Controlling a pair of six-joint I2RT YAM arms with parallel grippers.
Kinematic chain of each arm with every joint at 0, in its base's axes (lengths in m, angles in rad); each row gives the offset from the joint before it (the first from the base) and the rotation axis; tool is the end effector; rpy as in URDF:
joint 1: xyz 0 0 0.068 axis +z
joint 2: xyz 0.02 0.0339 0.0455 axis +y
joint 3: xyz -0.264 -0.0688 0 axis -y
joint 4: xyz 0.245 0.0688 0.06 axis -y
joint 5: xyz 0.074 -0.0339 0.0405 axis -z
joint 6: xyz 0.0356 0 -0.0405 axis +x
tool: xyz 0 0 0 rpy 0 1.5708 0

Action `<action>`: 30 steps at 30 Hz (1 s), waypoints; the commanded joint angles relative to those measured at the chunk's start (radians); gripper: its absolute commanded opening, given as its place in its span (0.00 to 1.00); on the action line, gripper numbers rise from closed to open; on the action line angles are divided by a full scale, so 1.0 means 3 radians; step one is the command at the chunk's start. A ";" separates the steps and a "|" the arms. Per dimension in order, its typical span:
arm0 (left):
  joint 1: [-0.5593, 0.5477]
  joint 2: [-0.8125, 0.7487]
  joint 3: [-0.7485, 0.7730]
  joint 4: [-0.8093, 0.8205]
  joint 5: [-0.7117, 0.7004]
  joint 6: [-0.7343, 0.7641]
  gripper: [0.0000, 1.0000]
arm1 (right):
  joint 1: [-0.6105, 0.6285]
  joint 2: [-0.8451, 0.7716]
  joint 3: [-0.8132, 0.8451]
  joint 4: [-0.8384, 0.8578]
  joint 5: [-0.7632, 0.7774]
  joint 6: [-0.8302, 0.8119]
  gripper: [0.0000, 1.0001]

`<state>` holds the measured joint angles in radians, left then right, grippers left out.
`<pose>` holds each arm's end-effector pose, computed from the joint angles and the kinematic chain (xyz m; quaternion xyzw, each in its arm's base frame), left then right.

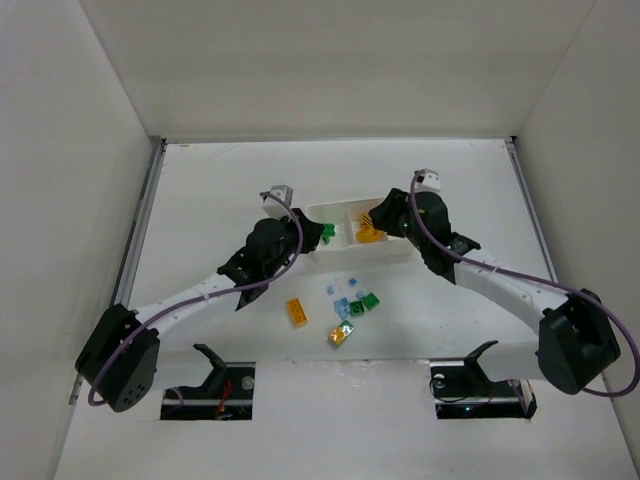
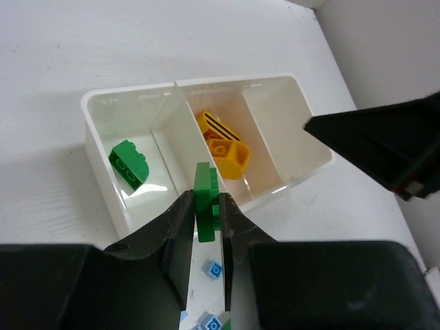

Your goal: Sort the legos into containers by color

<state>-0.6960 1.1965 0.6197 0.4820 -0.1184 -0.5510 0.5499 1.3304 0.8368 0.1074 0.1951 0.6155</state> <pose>0.2102 -0.1702 0.2656 0.0138 0.7395 -0.3566 0.5708 0.2613 0.1521 0.2656 0.0814 0.8235 0.2383 0.5084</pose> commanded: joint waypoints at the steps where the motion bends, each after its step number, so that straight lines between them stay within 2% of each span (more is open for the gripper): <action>1: 0.0022 0.0132 0.0225 0.0183 -0.0070 0.0221 0.07 | -0.0010 -0.0323 -0.0160 0.0051 0.0086 -0.0022 0.52; 4: 0.0012 0.0322 0.0342 0.0168 -0.0147 0.0369 0.08 | 0.0081 -0.0604 -0.0385 0.0021 0.0081 -0.0017 0.42; 7: -0.0009 0.0506 0.0485 0.0147 -0.0239 0.0527 0.10 | 0.0220 -0.0824 -0.0559 -0.0061 0.0101 -0.0017 0.43; 9: -0.0019 0.0639 0.0557 0.0147 -0.0305 0.0604 0.11 | 0.0261 -0.0926 -0.0656 -0.0097 0.0198 -0.0006 0.46; 13: -0.0014 0.0869 0.0670 0.0152 -0.0449 0.0666 0.19 | 0.0205 -0.0978 -0.0764 -0.0128 0.0540 0.0085 0.59; 17: 0.0006 0.0885 0.0695 0.0163 -0.0505 0.0691 0.30 | -0.0132 -0.1085 -0.0790 -0.0342 0.1036 0.0228 0.65; 19: 0.0011 0.0813 0.0680 0.0173 -0.0505 0.0702 0.36 | -0.0387 -0.1055 -0.0815 -0.0287 0.1078 0.0275 0.67; 21: 0.0022 0.0727 0.0665 0.0168 -0.0505 0.0707 0.39 | -0.0597 -0.0943 -0.0810 -0.0205 0.0925 0.0300 0.68; 25: 0.0012 0.0497 0.0522 0.0152 -0.0505 0.0676 0.39 | -0.0889 -0.0596 -0.0770 0.0183 0.0302 0.0362 0.67; 29: -0.0024 0.0236 0.0272 0.0132 -0.0505 0.0635 0.37 | -0.0961 -0.0263 -0.0724 0.0470 -0.0205 0.0382 0.62; 30: -0.0029 0.0164 0.0210 0.0107 -0.0505 0.0625 0.37 | -0.0966 -0.0196 -0.0718 0.0486 -0.0256 0.0418 0.58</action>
<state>-0.6968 1.3121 0.7300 0.4892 -0.2588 -0.3599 0.2665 1.2377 0.5919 0.1394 0.2497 0.7155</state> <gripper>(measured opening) 0.377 0.599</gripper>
